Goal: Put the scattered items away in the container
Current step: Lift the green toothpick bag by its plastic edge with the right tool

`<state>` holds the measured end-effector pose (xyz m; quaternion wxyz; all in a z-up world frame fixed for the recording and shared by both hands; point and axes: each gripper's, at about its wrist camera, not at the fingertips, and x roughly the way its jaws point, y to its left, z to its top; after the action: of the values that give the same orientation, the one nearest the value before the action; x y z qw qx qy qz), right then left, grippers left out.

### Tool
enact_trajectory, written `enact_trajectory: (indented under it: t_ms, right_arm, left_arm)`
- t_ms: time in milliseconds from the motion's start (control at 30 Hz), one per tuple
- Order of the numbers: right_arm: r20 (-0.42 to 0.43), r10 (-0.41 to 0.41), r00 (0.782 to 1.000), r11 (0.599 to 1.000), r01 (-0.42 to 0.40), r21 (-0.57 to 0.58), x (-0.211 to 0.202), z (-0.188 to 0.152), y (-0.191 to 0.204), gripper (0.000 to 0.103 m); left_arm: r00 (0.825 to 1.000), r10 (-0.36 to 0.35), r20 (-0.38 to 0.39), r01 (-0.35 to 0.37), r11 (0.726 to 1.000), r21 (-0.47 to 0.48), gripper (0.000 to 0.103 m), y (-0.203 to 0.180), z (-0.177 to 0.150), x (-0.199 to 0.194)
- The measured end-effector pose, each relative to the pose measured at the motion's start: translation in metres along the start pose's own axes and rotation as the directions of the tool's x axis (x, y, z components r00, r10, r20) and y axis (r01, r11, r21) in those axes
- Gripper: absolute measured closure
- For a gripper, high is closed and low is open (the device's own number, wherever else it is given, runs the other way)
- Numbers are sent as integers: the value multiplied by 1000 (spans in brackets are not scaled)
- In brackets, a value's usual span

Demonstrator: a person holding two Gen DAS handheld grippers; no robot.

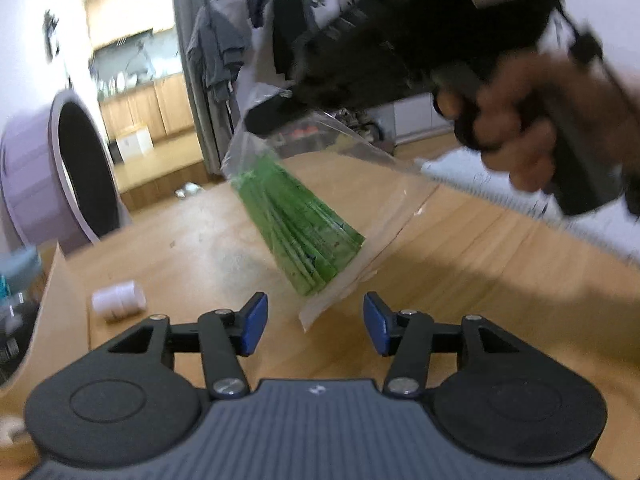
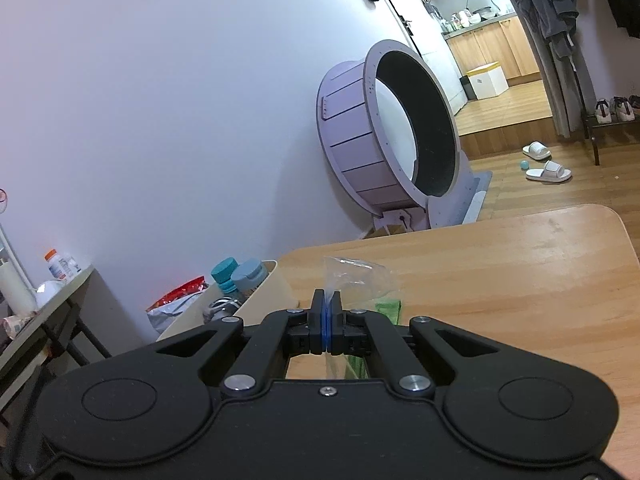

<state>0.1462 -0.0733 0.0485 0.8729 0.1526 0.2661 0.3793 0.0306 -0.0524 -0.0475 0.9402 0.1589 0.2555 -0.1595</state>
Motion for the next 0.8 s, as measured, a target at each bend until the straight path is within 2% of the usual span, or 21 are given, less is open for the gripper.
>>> enact_trajectory:
  t_ms: [200,300,367,533,667,733,800]
  right_arm:
    - [-10,-14,1000,1000,14,16,3,0,-5,103]
    - [-13,-16,1000,1000,17,22,3,-1,-7,103]
    - [-9,-14,1000,1000,14,24,2,0,-7,103]
    - [7,-9,1000,1000,9,22,-2,2,-5,103]
    - [15,-5,1000,1000,5,23,-3,3,-3,103]
    - [19,-1,1000,1000,0,20,-2,4,0,103]
    - [24,4,1000,1000,-5,16,-3,5,3,103]
  left_arm:
    - [997,81,-5,-80,988,132,53,-19,1,19]
    - [996,92,9,-92,985,149,77,-18,2,21]
    - [996,85,16,-86,985,147,101,-16,2,21]
    - [996,73,47,-79,988,135,103,-9,3,15]
    - [998,47,40,-52,990,133,103,-5,2,9]
    - [997,56,48,-61,990,127,97,-7,1,6]
    - [995,81,61,-90,982,165,94,-14,-2,2]
